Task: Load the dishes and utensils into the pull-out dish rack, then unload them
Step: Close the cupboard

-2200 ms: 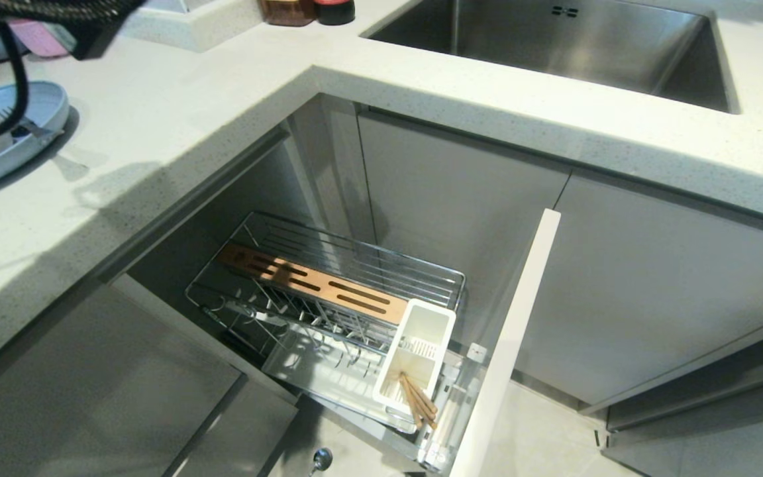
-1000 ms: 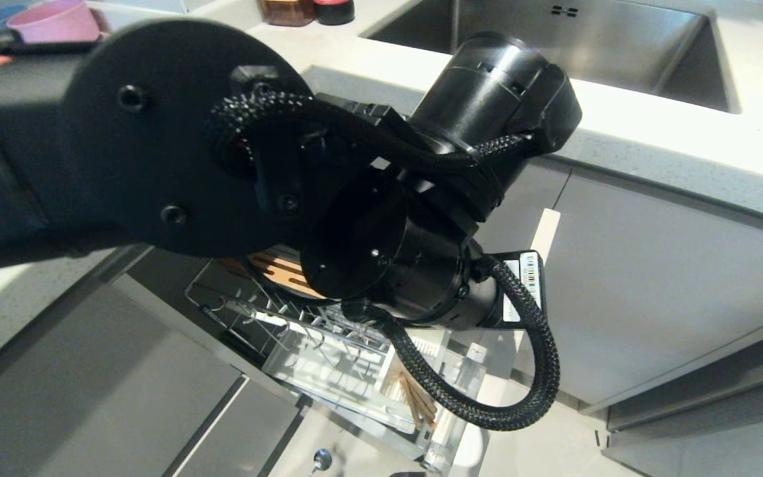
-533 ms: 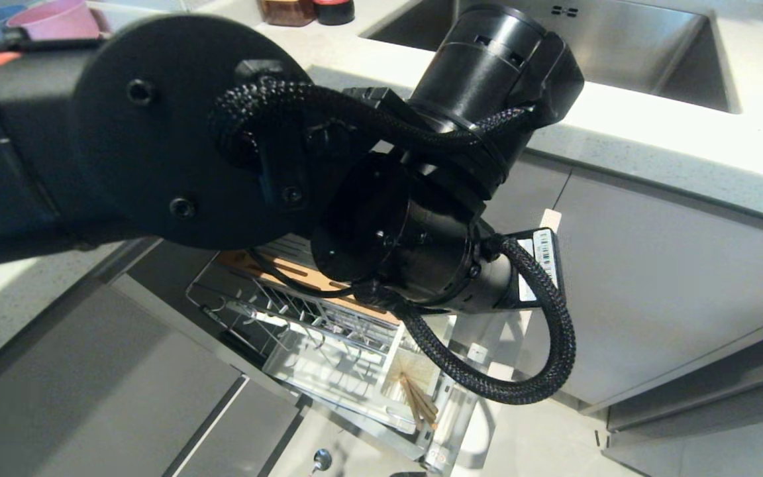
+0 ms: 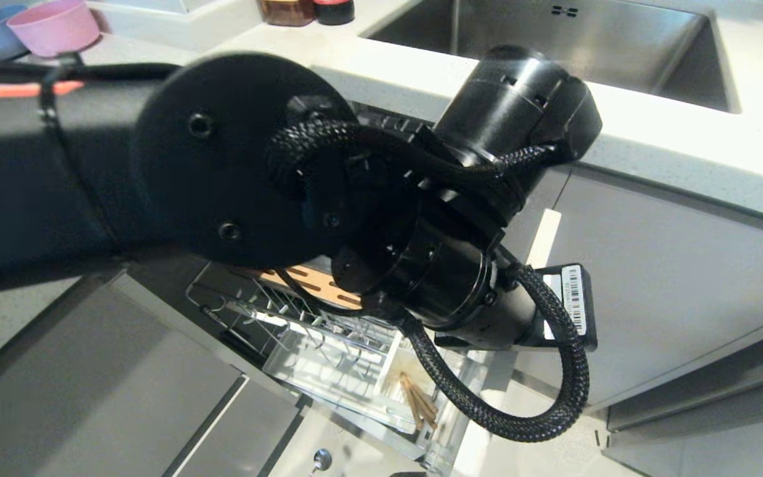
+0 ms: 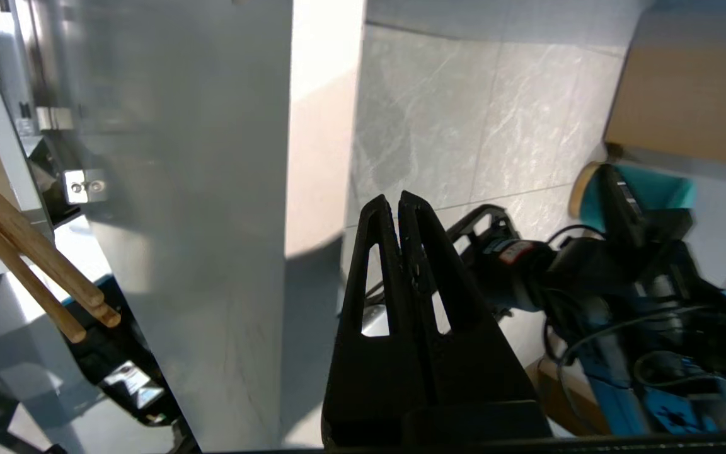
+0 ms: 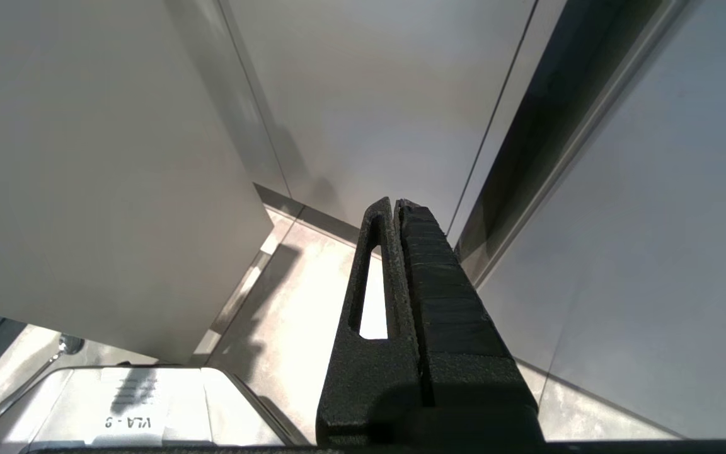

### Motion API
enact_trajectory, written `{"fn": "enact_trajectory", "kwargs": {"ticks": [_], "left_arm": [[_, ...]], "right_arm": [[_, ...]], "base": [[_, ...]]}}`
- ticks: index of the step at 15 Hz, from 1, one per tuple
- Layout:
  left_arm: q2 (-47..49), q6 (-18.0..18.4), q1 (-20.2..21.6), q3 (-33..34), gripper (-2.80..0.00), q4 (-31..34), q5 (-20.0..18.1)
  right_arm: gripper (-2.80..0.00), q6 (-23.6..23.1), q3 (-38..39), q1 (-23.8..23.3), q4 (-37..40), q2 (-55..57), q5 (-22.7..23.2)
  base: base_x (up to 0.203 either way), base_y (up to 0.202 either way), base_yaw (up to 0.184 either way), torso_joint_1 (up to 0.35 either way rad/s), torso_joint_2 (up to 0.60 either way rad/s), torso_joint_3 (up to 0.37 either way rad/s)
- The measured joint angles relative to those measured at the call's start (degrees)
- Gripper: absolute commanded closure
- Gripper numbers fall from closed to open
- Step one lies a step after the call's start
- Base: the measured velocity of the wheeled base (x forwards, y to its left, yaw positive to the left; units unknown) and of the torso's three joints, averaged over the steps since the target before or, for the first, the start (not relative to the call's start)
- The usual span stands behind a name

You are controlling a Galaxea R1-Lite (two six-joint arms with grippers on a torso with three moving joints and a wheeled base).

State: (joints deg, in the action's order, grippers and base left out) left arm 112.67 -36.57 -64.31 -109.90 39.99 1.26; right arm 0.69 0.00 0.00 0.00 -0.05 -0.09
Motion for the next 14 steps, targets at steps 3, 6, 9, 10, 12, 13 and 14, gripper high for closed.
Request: {"fn": "enact_trajectory", "kwargs": {"ticks": [3, 6, 9, 10, 12, 13, 14], "left_arm": [[2.3, 1.6, 0.0, 0.0, 0.00, 1.1, 0.9], [3.1, 2.6, 0.0, -0.1, 0.00, 1.7, 4.3], [3.4, 2.7, 0.2, 0.0, 0.00, 2.0, 8.7], [3.3, 2.8, 0.2, 0.0, 0.00, 2.1, 10.2], [3.2, 3.5, 0.2, 0.0, 0.00, 1.8, 15.0], [3.2, 3.9, 0.1, 0.0, 0.00, 1.8, 18.1], [3.1, 4.0, 0.2, 0.0, 0.00, 1.8, 21.3]], "right_arm": [[0.00, 0.0, 0.0, 0.0, 0.0, 0.0, 0.0], [0.00, 0.0, 0.0, 0.0, 0.0, 0.0, 0.0], [0.00, 0.0, 0.0, 0.0, 0.0, 0.0, 0.0], [0.00, 0.0, 0.0, 0.0, 0.0, 0.0, 0.0], [0.00, 0.0, 0.0, 0.0, 0.0, 0.0, 0.0], [0.00, 0.0, 0.0, 0.0, 0.0, 0.0, 0.0], [0.00, 0.0, 0.0, 0.0, 0.0, 0.0, 0.0]], "base": [[0.000, 0.000, 0.000, 0.000, 0.00, 0.000], [0.000, 0.000, 0.000, 0.000, 0.00, 0.000], [0.000, 0.000, 0.000, 0.000, 0.00, 0.000], [0.000, 0.000, 0.000, 0.000, 0.00, 0.000], [0.000, 0.000, 0.000, 0.000, 0.00, 0.000], [0.000, 0.000, 0.000, 0.000, 0.00, 0.000], [0.000, 0.000, 0.000, 0.000, 0.00, 0.000]]}}
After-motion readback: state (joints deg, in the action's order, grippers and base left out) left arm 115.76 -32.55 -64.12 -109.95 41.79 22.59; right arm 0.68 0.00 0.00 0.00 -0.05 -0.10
